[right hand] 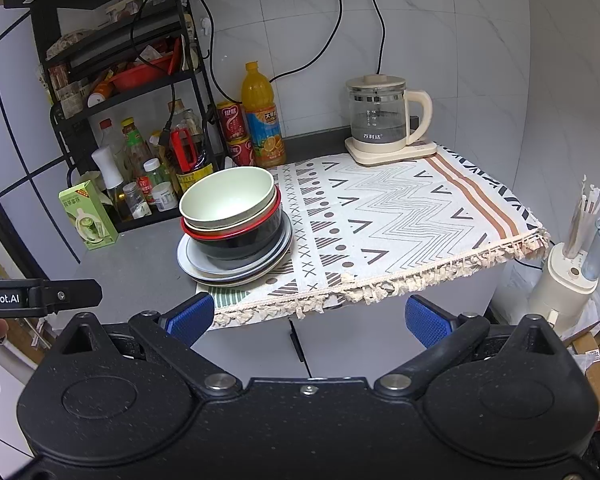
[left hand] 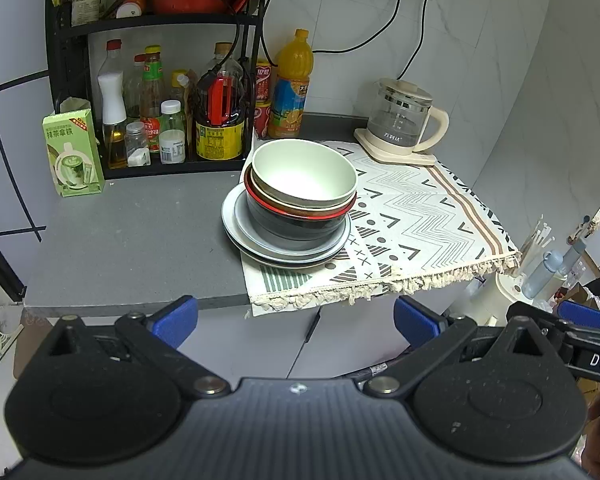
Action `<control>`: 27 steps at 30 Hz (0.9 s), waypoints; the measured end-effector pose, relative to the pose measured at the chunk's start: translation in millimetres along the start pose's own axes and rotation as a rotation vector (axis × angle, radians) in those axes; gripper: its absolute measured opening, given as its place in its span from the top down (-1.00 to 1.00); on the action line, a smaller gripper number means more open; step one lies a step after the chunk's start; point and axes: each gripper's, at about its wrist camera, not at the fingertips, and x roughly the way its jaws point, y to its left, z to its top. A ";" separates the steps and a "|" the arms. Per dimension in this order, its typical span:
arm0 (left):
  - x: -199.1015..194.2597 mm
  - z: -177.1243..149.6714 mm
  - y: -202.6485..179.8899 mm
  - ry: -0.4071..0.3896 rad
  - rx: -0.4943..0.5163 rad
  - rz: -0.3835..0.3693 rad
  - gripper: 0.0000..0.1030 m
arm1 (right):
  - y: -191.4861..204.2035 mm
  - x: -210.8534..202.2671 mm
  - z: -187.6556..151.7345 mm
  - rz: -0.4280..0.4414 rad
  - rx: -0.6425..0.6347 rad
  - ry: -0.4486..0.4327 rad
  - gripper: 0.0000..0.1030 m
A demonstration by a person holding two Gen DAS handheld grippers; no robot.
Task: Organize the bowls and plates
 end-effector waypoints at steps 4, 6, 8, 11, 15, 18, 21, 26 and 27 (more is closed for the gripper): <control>1.7 -0.7 -1.9 0.004 0.004 0.001 -1.00 | -1.4 0.0 0.5 -0.001 0.000 0.002 -0.99; 2.5 -0.5 -2.0 0.004 0.006 0.001 -1.00 | -1.4 0.4 1.4 -0.001 -0.001 0.003 -0.99; 2.5 -0.6 -2.1 0.002 0.008 0.002 -1.00 | -1.2 0.3 1.1 -0.002 0.001 0.002 -0.99; 2.7 -0.5 -2.5 0.004 0.008 0.001 -1.00 | -3.2 -0.2 1.8 -0.004 0.002 0.001 -0.99; 2.8 -0.3 -3.5 0.006 0.010 0.002 -1.00 | -5.1 0.0 2.0 -0.006 0.001 0.004 -0.99; 3.3 -0.4 -3.1 0.008 0.010 0.001 -1.00 | -7.2 0.5 1.5 -0.007 0.003 0.008 -0.99; 4.3 -1.1 -3.7 0.010 0.009 -0.004 -1.00 | -7.5 1.0 1.9 -0.009 0.000 0.008 -0.99; 7.5 0.4 -4.9 0.015 0.008 -0.008 -1.00 | -7.6 2.5 2.8 -0.012 -0.001 0.007 -0.99; 7.7 1.0 -5.3 0.015 0.010 -0.010 -1.00 | -8.4 2.2 2.6 -0.012 -0.002 0.006 -0.99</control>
